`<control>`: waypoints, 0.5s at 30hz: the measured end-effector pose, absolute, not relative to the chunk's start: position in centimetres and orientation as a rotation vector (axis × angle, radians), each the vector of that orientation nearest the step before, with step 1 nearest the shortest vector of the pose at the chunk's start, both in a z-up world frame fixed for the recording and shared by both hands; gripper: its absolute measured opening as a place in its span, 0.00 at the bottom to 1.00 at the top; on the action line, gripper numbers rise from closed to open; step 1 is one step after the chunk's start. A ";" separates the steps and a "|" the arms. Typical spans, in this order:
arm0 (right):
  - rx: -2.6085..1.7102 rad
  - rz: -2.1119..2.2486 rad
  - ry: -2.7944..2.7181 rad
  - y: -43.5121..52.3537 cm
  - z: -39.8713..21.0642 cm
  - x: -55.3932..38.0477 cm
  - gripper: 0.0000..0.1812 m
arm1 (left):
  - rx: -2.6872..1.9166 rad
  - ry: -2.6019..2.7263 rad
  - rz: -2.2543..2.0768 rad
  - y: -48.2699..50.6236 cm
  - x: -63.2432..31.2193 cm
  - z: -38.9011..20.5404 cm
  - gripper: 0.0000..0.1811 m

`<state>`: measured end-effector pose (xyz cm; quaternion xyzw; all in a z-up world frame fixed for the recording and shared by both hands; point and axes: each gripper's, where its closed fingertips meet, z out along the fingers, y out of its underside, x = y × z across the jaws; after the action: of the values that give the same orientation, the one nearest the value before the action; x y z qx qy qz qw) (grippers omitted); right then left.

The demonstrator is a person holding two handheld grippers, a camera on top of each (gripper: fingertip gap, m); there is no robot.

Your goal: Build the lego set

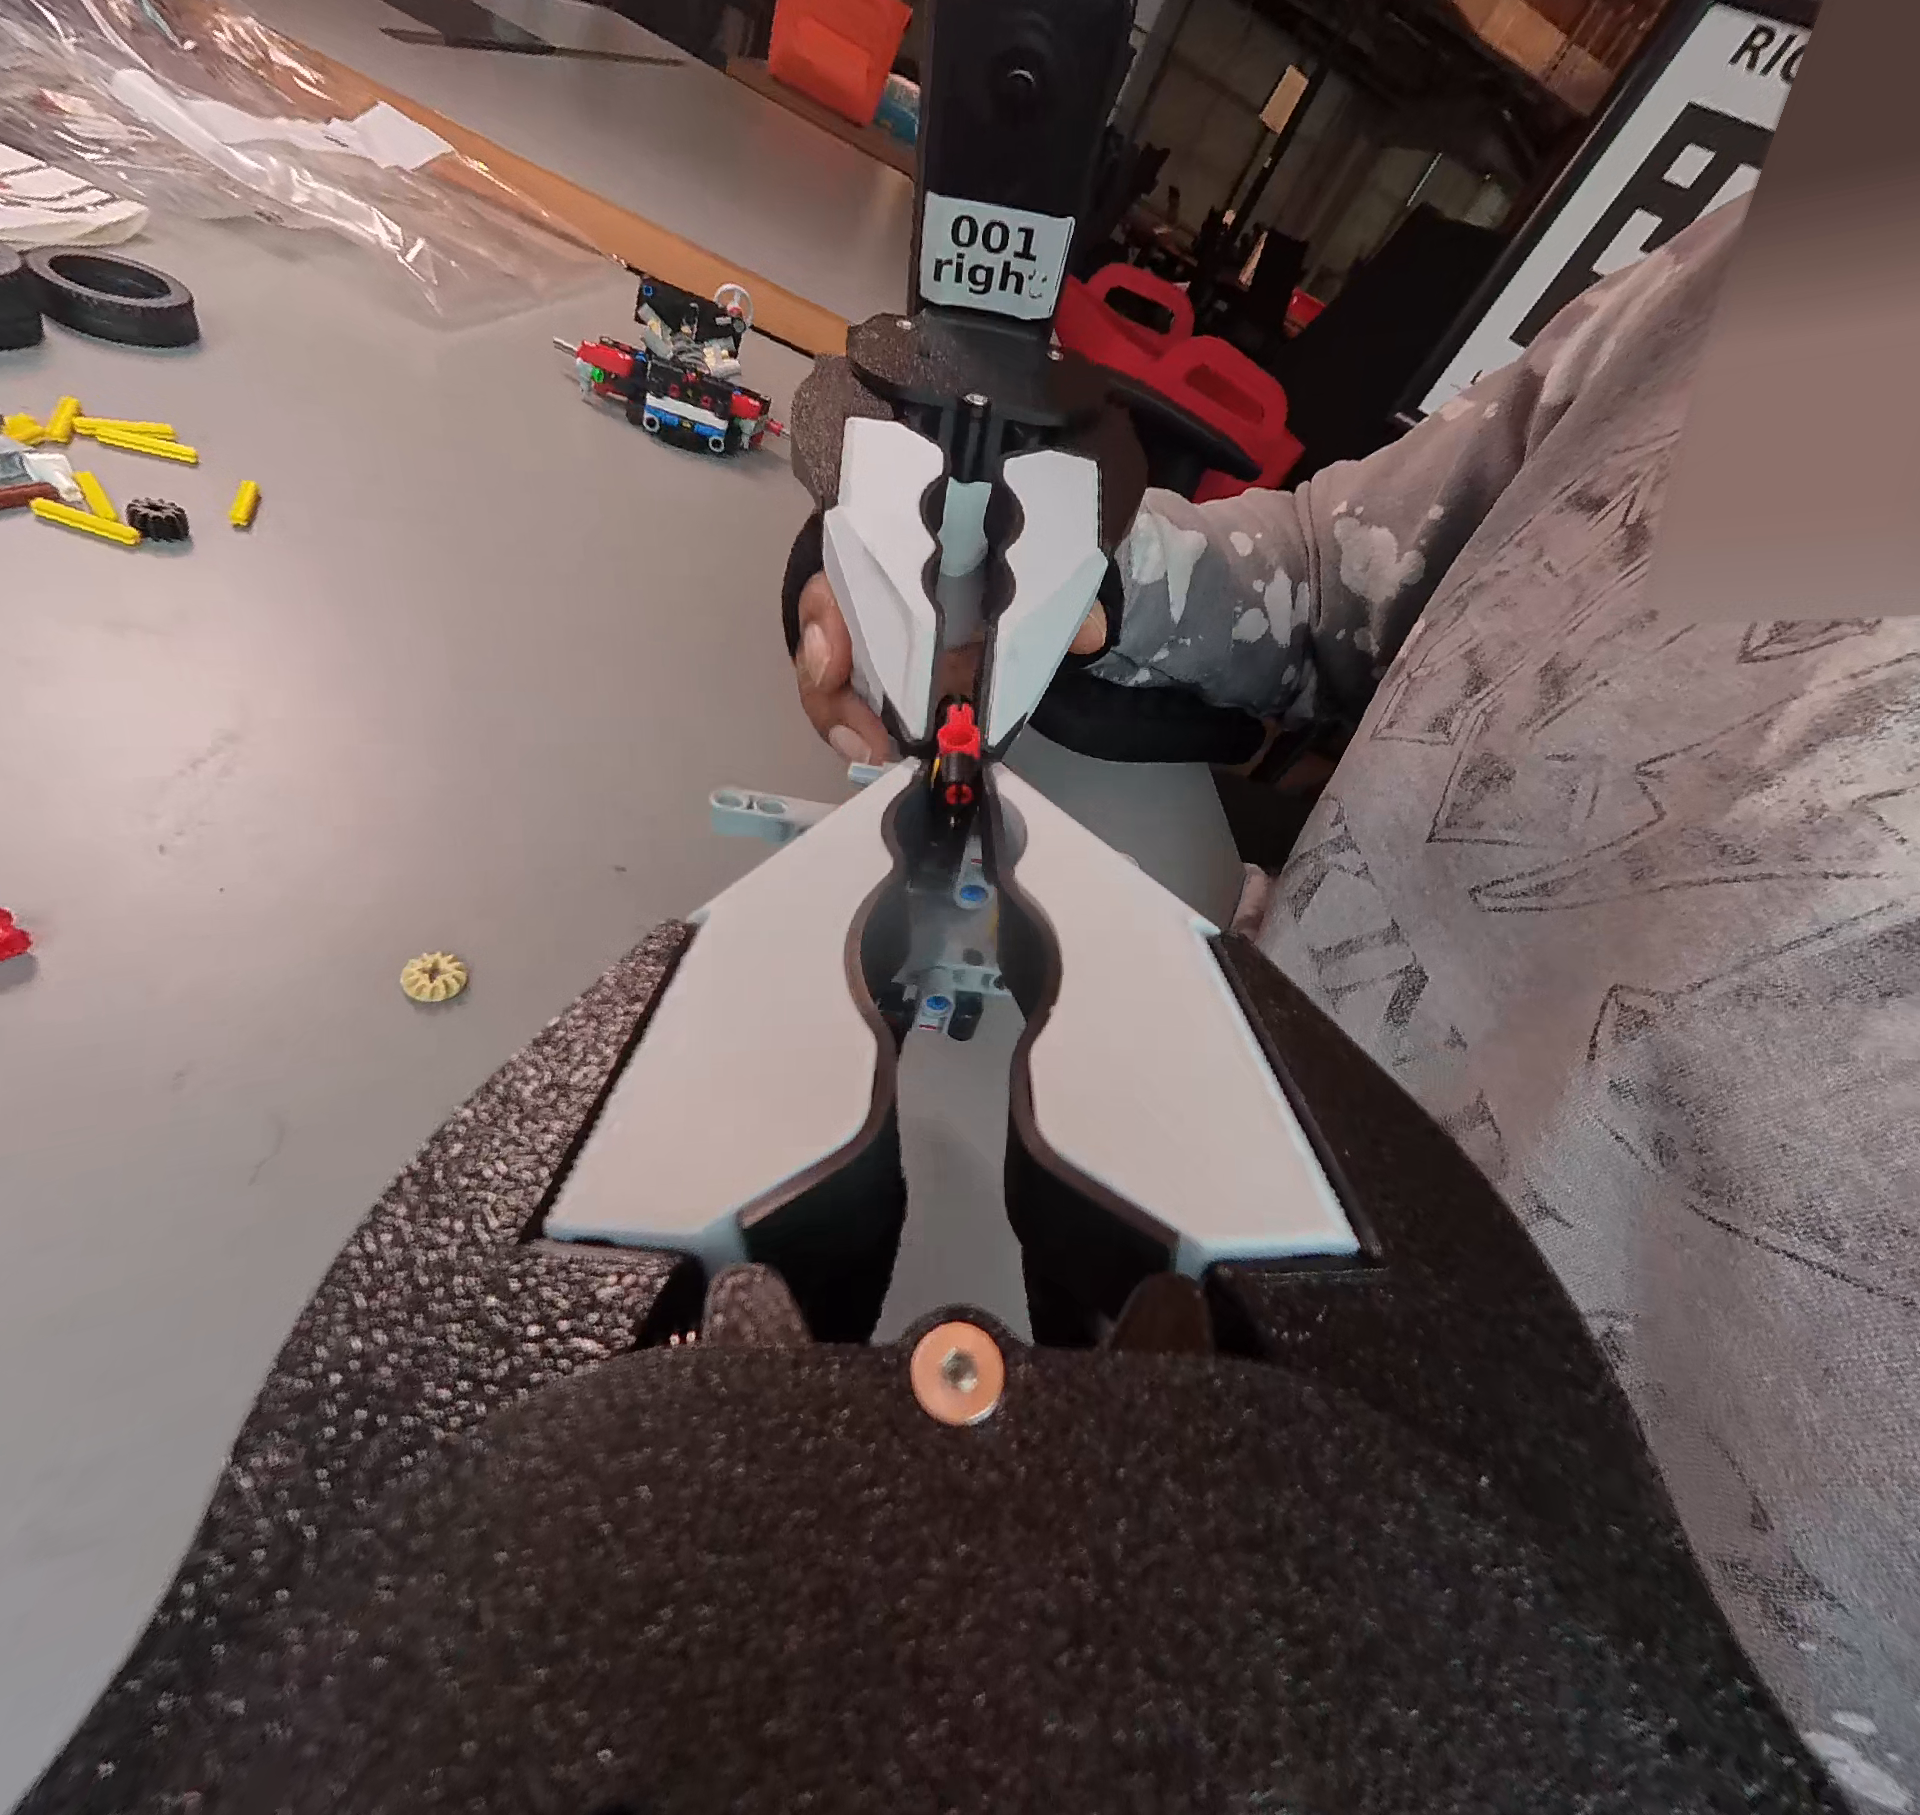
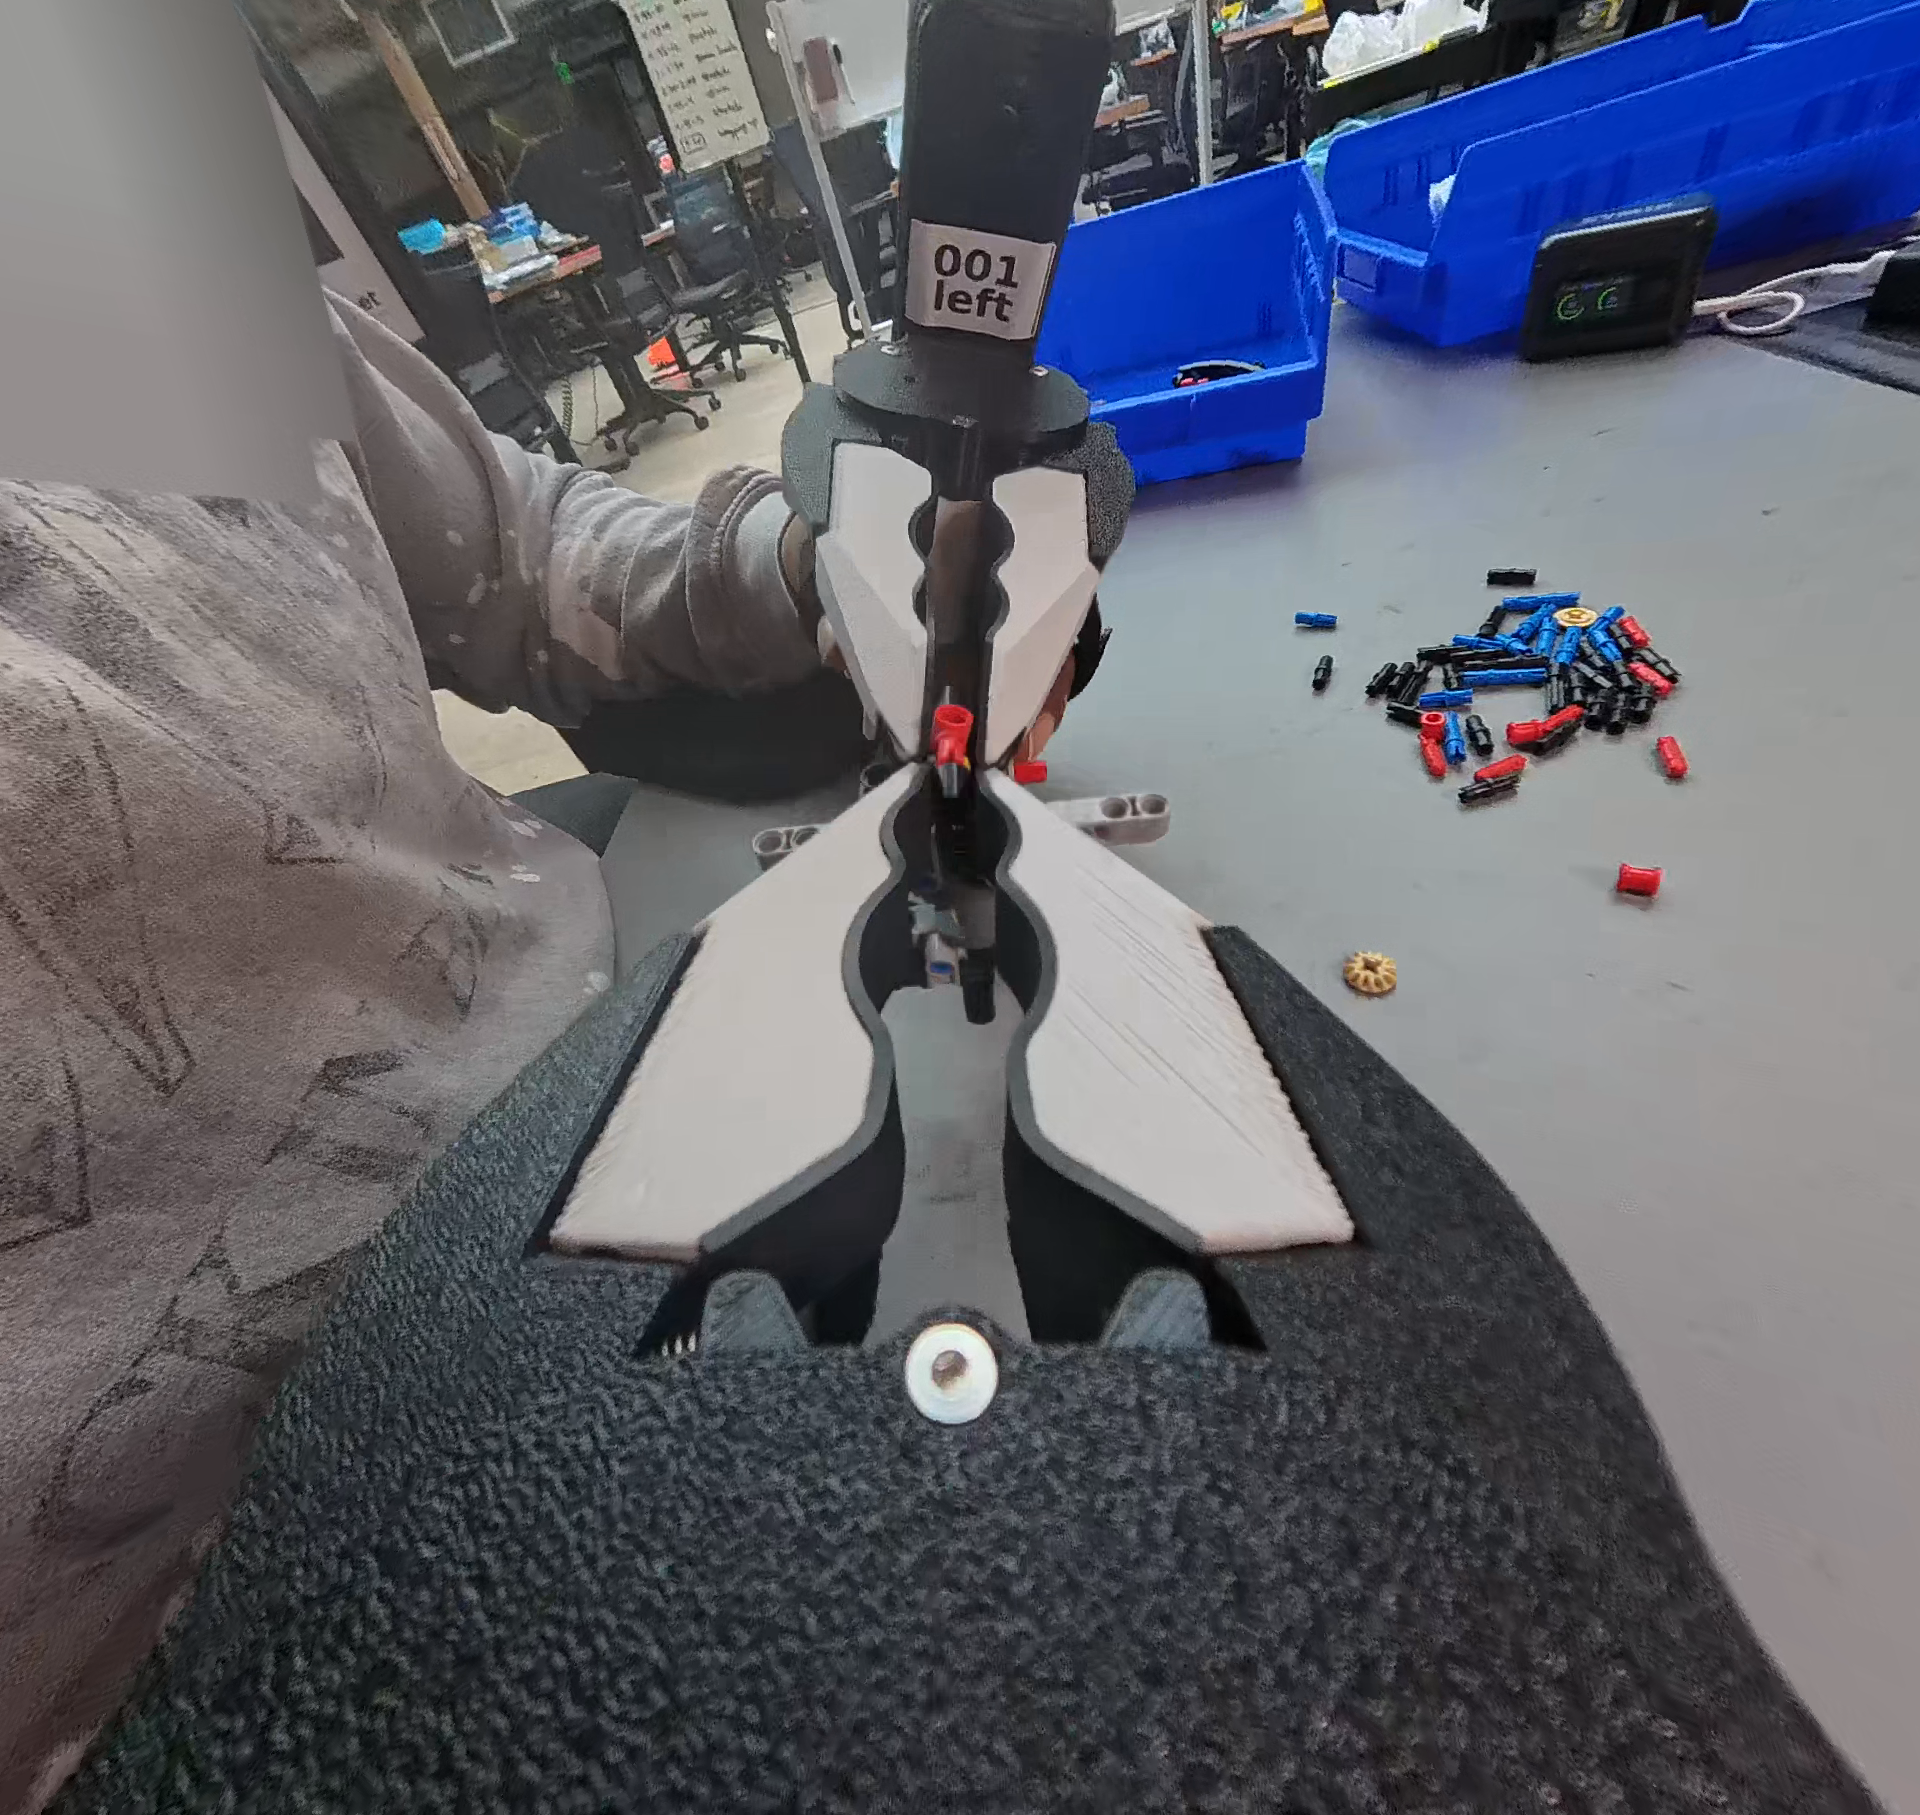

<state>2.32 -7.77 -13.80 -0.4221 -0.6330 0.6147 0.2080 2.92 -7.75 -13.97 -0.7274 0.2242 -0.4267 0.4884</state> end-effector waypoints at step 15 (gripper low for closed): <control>-1.018 1.270 -2.109 -9.3 -15.8 2.4 0.03 | -1.925 0.833 -0.722 -9.1 3.1 -15.8 0.03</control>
<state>2.43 -9.27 -15.82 -0.3712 -0.7693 0.4631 0.2364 3.07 -9.05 -15.75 -0.7770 0.3361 -0.2916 0.4453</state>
